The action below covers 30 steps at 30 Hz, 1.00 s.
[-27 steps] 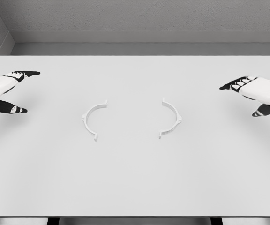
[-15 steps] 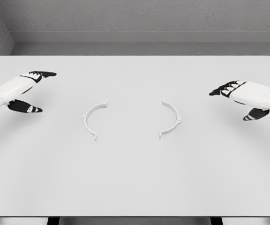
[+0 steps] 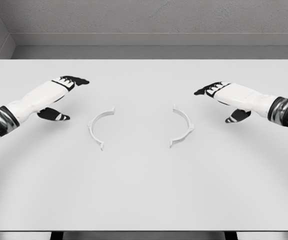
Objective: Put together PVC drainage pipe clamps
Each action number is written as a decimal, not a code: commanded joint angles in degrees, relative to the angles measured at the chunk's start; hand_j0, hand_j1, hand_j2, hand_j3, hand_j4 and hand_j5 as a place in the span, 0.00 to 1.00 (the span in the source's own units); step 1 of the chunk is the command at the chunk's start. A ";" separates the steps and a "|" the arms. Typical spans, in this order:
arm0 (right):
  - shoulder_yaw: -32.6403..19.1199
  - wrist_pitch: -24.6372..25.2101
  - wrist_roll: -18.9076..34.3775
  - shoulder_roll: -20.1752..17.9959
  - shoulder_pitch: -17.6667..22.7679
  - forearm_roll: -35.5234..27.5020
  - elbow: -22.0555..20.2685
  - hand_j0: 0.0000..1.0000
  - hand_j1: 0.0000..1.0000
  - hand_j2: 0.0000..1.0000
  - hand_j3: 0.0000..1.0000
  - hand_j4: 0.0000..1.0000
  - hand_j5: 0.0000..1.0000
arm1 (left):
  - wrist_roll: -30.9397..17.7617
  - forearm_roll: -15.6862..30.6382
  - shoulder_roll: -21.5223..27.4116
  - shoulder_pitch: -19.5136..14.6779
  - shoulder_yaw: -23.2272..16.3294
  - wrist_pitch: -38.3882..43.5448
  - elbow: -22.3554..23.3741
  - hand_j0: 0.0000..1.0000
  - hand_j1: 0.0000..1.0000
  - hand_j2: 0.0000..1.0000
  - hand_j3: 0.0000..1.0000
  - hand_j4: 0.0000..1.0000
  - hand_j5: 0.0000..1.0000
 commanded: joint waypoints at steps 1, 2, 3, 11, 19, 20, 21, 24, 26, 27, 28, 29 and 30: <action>0.03 0.08 -0.04 1.62 0.00 0.76 1.19 1.00 1.00 1.00 1.00 1.00 1.00 | 0.07 -2.92 -1.60 0.00 0.10 0.13 -0.03 1.00 1.00 1.00 1.00 1.00 1.00; 0.03 0.08 -0.04 1.97 0.00 0.85 1.54 1.00 1.00 1.00 1.00 1.00 1.00 | 0.07 -3.01 -1.60 0.00 0.10 0.13 -0.03 1.00 1.00 1.00 1.00 1.00 1.00; 0.03 0.07 0.05 2.67 -0.09 1.02 2.15 1.00 1.00 1.00 1.00 1.00 1.00 | 0.07 -3.01 -1.60 0.00 0.10 0.13 0.23 1.00 1.00 1.00 1.00 1.00 1.00; 1.78 0.08 0.66 6.28 -1.85 2.08 4.88 1.00 1.00 1.00 1.00 1.00 1.00 | 0.07 -3.18 -2.74 0.35 -0.78 0.13 -0.21 1.00 1.00 1.00 1.00 1.00 1.00; 2.58 0.08 1.28 7.07 -2.20 1.99 4.26 1.00 1.00 1.00 1.00 1.00 1.00 | 0.15 -3.27 -3.44 0.88 -0.96 0.13 0.85 1.00 1.00 1.00 1.00 1.00 1.00; 2.58 0.08 1.45 7.16 -2.20 1.90 4.35 1.00 1.00 1.00 1.00 1.00 1.00 | 0.15 -3.27 -3.97 0.88 -0.87 0.13 0.93 1.00 1.00 1.00 1.00 1.00 1.00; 2.58 0.08 1.45 7.24 -2.20 1.90 4.35 1.00 1.00 1.00 1.00 1.00 1.00 | 0.15 -3.27 -3.97 0.88 -0.96 0.13 0.93 1.00 1.00 1.00 1.00 1.00 1.00; 2.66 0.08 1.45 7.42 -2.20 1.73 4.35 1.00 1.00 1.00 1.00 1.00 1.00 | 0.07 -3.36 -4.32 0.88 -0.96 0.13 1.90 1.00 1.00 1.00 1.00 1.00 1.00; 2.93 0.16 1.45 7.42 -2.20 1.46 4.26 1.00 1.00 1.00 1.00 1.00 1.00 | 0.07 -3.62 -4.32 0.88 -0.96 0.13 2.25 1.00 1.00 1.00 1.00 1.00 1.00; 2.93 0.16 1.54 8.39 -2.11 1.46 4.26 1.00 1.00 1.00 1.00 1.00 1.00 | 0.07 -3.62 -4.32 0.88 -0.96 0.13 2.34 1.00 1.00 1.00 1.00 1.00 1.00; 3.01 0.16 1.54 8.47 -2.11 1.46 4.26 1.00 1.00 1.00 1.00 1.00 1.00 | 0.07 -3.62 -4.41 0.88 -0.96 0.13 2.34 1.00 1.00 1.00 1.00 1.00 1.00; 3.28 0.16 1.63 8.65 -2.11 1.46 4.26 1.00 1.00 1.00 1.00 1.00 1.00 | 0.07 -3.62 -4.41 0.79 -0.96 0.13 2.69 1.00 1.00 1.00 1.00 1.00 1.00; 3.45 0.16 1.63 8.65 -2.20 1.46 4.26 1.00 1.00 1.00 1.00 1.00 1.00 | 0.15 -3.62 -4.59 0.53 -0.96 0.13 3.13 1.00 1.00 1.00 1.00 1.00 1.00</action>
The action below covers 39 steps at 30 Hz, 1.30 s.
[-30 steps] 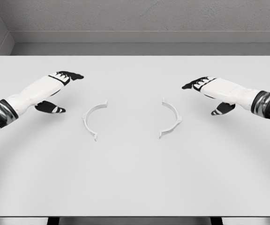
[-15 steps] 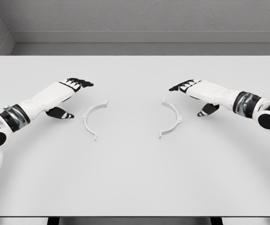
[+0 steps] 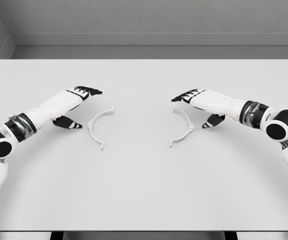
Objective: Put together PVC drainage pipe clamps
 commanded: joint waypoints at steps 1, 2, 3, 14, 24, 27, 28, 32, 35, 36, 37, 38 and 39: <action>0.28 0.09 0.04 0.32 0.00 -0.29 -0.03 1.00 1.00 1.00 1.00 1.00 1.00 | 0.01 0.39 -0.60 0.00 0.02 0.13 0.55 1.00 1.00 1.00 1.00 1.00 1.00; 0.28 0.09 0.04 0.58 0.00 -0.29 -0.03 1.00 1.00 1.00 1.00 1.00 1.00 | 0.01 0.39 -0.69 -0.09 0.02 0.13 0.55 1.00 1.00 1.00 1.00 1.00 1.00; 0.28 0.09 0.04 0.76 0.00 -0.29 -0.03 1.00 1.00 1.00 1.00 1.00 1.00 | 0.01 0.39 -0.77 -0.09 0.02 0.13 0.55 1.00 1.00 1.00 1.00 1.00 1.00; 0.63 -0.17 0.04 0.93 0.44 -0.38 -0.91 1.00 1.00 1.00 1.00 1.00 1.00 | 0.01 0.39 -2.71 -0.35 -0.85 0.13 0.46 1.00 1.00 1.00 1.00 1.00 1.00; 0.72 -0.52 -0.05 0.93 0.70 -0.38 -0.91 1.00 1.00 1.00 1.00 1.00 1.00 | 0.01 -0.93 -4.11 -0.35 -0.77 0.13 -0.16 1.00 1.00 1.00 1.00 1.00 1.00; 0.63 -0.43 -0.05 1.02 0.62 -0.38 -0.82 1.00 1.00 1.00 1.00 1.00 1.00 | 0.01 -0.93 -4.73 -0.35 -0.77 0.13 -0.16 1.00 1.00 1.00 1.00 1.00 1.00; 0.63 -0.35 -0.05 1.02 0.53 -0.29 -0.65 1.00 1.00 1.00 1.00 1.00 1.00 | 0.01 -0.93 -4.73 -0.35 -0.77 0.13 -0.16 1.00 1.00 1.00 1.00 1.00 1.00; 0.63 -0.35 -0.05 1.11 0.44 -0.03 -0.38 1.00 1.00 1.00 1.00 1.00 1.00 | -0.08 -1.36 -5.43 -0.35 -0.77 0.13 -0.25 1.00 1.00 1.00 1.00 1.00 1.00; 0.63 -0.17 -0.14 1.20 0.35 0.15 0.14 1.00 1.00 1.00 1.00 1.00 1.00 | -0.08 -2.51 -6.22 -0.35 -0.85 0.13 -0.86 1.00 1.00 1.00 1.00 1.00 1.00; 0.63 -0.17 -0.14 1.37 0.26 0.23 0.85 1.00 1.00 1.00 1.00 1.00 1.00 | -0.08 -2.51 -6.22 -0.35 -0.85 0.13 -0.86 1.00 1.00 1.00 1.00 1.00 1.00; 0.63 -0.17 -0.14 1.90 0.26 0.32 1.20 1.00 1.00 1.00 1.00 1.00 1.00 | -0.08 -2.60 -6.66 -0.35 -0.85 0.13 -0.86 1.00 1.00 1.00 1.00 1.00 1.00; 0.63 -0.26 -0.14 1.99 0.18 0.32 1.20 1.00 1.00 1.00 1.00 1.00 1.00 | -0.08 -2.60 -6.93 -0.35 -0.94 0.13 -0.86 1.00 1.00 1.00 1.00 1.00 1.00; 0.63 -0.17 -0.14 1.99 0.18 0.32 1.29 1.00 1.00 1.00 1.00 1.00 1.00 | -0.08 -2.68 -6.93 -0.35 -0.94 0.13 -0.86 1.00 1.00 1.00 1.00 1.00 1.00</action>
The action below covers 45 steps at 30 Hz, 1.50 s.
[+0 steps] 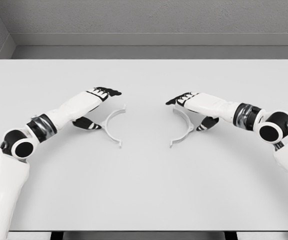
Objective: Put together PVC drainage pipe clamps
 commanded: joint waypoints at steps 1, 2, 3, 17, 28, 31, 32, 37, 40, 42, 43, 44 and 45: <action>-0.03 0.07 -0.03 0.23 0.00 -0.16 0.81 1.00 1.00 1.00 1.00 1.00 1.00 | 0.03 0.17 -0.37 0.00 -0.02 0.13 -0.12 1.00 1.00 1.00 1.00 1.00 1.00; -0.03 0.07 -0.03 0.32 -0.09 -0.07 0.98 1.00 1.00 1.00 1.00 1.00 1.00 | 0.03 0.17 -0.29 0.00 0.15 0.13 -0.03 1.00 1.00 1.00 1.00 1.00 1.00; -0.03 0.07 -0.03 0.67 -0.09 -0.07 1.25 1.00 1.00 1.00 1.00 1.00 1.00 | 0.03 0.17 -0.11 -0.09 0.42 0.13 -0.03 1.00 1.00 1.00 1.00 1.00 1.00; -0.20 0.07 -0.03 1.99 -0.26 0.81 1.86 1.00 1.00 1.00 1.00 1.00 1.00 | 0.03 0.17 0.24 -1.41 0.86 0.13 0.93 1.00 1.00 1.00 1.00 1.00 1.00; -0.29 0.07 -0.03 1.99 -1.14 0.81 1.77 1.00 1.00 1.00 1.00 1.00 1.00 | 0.03 -0.71 -0.37 -1.85 0.07 0.13 1.81 1.00 1.00 1.00 1.00 1.00 1.00; -0.29 0.07 -0.03 2.43 -1.23 0.81 1.69 1.00 1.00 1.00 1.00 1.00 1.00 | 0.03 -0.71 -0.37 -1.85 0.07 0.13 1.81 1.00 1.00 1.00 1.00 1.00 1.00; -0.29 0.07 -0.03 2.43 -1.23 0.81 1.69 1.00 1.00 1.00 1.00 1.00 1.00 | 0.03 -0.71 -0.37 -1.85 0.07 0.13 1.81 1.00 1.00 1.00 1.00 1.00 1.00; -0.12 0.07 -0.03 2.52 -1.23 0.81 1.33 1.00 1.00 1.00 1.00 1.00 1.00 | 0.03 -0.71 -0.37 -1.93 0.07 0.13 2.17 1.00 1.00 1.00 1.00 1.00 1.00; -0.12 0.07 -0.03 2.78 -1.23 0.81 1.25 1.00 1.00 1.00 1.00 1.00 1.00 | 0.03 -0.71 -0.46 -1.93 0.07 0.13 2.08 1.00 1.00 1.00 1.00 1.00 1.00; -0.12 0.07 -0.03 2.95 -1.23 0.81 1.16 1.00 1.00 1.00 1.00 1.00 1.00 | 0.03 -0.71 -0.64 -1.93 0.07 0.13 2.08 1.00 1.00 1.00 1.00 1.00 1.00; -0.12 0.07 -0.03 2.95 -1.23 0.81 1.16 1.00 1.00 1.00 1.00 1.00 1.00 | 0.03 -0.71 -1.16 -1.93 0.07 0.13 2.08 1.00 1.00 1.00 1.00 1.00 1.00; -0.12 -0.02 -0.03 2.95 -1.23 0.81 1.16 1.00 1.00 1.00 1.00 1.00 1.00 | 0.03 -0.80 -1.16 -1.93 0.07 0.13 2.08 1.00 1.00 1.00 1.00 1.00 1.00; -0.12 -0.02 -0.03 2.95 -1.23 0.81 1.07 1.00 1.00 1.00 1.00 1.00 1.00 | 0.03 -0.80 -1.16 -1.93 0.07 0.13 2.08 1.00 1.00 1.00 1.00 1.00 1.00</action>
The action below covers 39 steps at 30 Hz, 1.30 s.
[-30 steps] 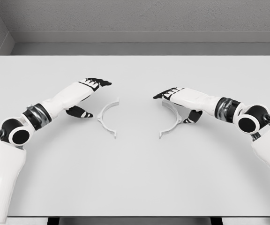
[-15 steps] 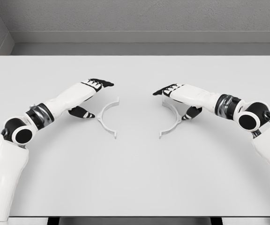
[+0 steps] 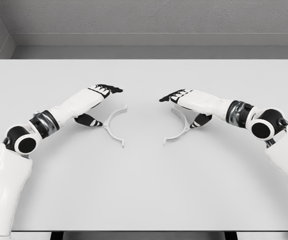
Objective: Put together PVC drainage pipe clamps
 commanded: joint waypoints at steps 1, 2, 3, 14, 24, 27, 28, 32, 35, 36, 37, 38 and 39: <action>-0.02 0.05 -0.01 0.11 0.00 -0.27 -0.11 1.00 1.00 1.00 1.00 1.00 1.00 | 0.03 0.25 -0.29 0.00 0.03 0.13 -0.02 1.00 1.00 1.00 1.00 1.00 1.00; -0.02 0.05 -0.01 0.11 0.00 -0.36 -0.11 1.00 1.00 1.00 1.00 1.00 1.00 | 0.03 0.25 -0.29 0.00 0.03 0.13 -0.02 1.00 1.00 1.00 1.00 1.00 1.00; -0.02 0.05 -0.01 0.11 0.00 -0.27 -0.11 1.00 1.00 1.00 1.00 1.00 1.00 | 0.03 0.25 -0.37 0.00 0.03 0.13 -0.11 1.00 1.00 1.00 1.00 1.00 1.00; -0.02 -0.03 -0.01 0.64 0.00 -0.27 -0.11 1.00 1.00 1.00 1.00 1.00 1.00 | 0.03 0.16 -1.17 0.00 -0.67 0.13 -0.11 1.00 1.00 1.00 1.00 1.00 1.00; -0.90 -0.03 0.08 -1.64 -0.53 -0.18 -0.03 1.00 1.00 1.00 1.00 1.00 1.00 | 0.03 0.16 -1.08 0.00 -0.50 0.13 -0.20 1.00 1.00 1.00 1.00 1.00 1.00; -0.90 -0.12 0.78 -1.47 -2.90 -0.27 3.66 1.00 1.00 1.00 1.00 1.00 1.00 | 0.03 0.16 -1.08 0.00 -0.59 0.13 -0.20 1.00 1.00 1.00 1.00 1.00 1.00; -0.90 -0.12 1.57 -1.47 -3.43 -0.27 4.19 1.00 1.00 1.00 1.00 1.00 1.00 | 0.03 0.16 -1.08 0.00 -0.59 0.13 -0.20 1.00 1.00 1.00 1.00 1.00 1.00; -0.81 -0.12 0.87 -0.94 -5.18 -0.36 8.68 1.00 1.00 1.00 1.00 1.00 1.00 | 0.03 0.16 -1.08 0.00 -0.50 0.13 -0.20 1.00 1.00 1.00 1.00 1.00 1.00; -0.81 -0.03 0.78 0.37 -6.59 -0.36 9.55 1.00 1.00 1.00 1.00 1.00 1.00 | 0.03 0.16 -1.08 0.00 -0.50 0.13 -0.11 1.00 1.00 1.00 1.00 1.00 1.00; -0.72 -0.12 0.78 0.73 -6.94 -0.27 10.08 1.00 1.00 1.00 1.00 1.00 1.00 | 0.03 0.16 -1.08 0.00 -0.50 0.13 -0.11 1.00 1.00 1.00 1.00 1.00 1.00; -0.72 -0.03 0.78 1.08 -6.94 -0.27 10.26 1.00 1.00 1.00 1.00 1.00 1.00 | 0.03 0.16 -1.08 0.00 -0.50 0.13 -0.11 1.00 1.00 1.00 1.00 1.00 1.00; -0.72 0.05 0.78 1.17 -7.29 -0.27 10.17 1.00 1.00 1.00 1.00 1.00 1.00 | 0.03 0.16 -1.08 0.00 -0.50 0.13 -0.11 1.00 1.00 1.00 1.00 1.00 1.00; -0.64 0.05 0.78 2.22 -7.47 -0.27 10.26 1.00 1.00 1.00 1.00 1.00 1.00 | 0.03 0.16 -1.08 0.00 -0.50 0.13 -0.11 1.00 1.00 1.00 1.00 1.00 1.00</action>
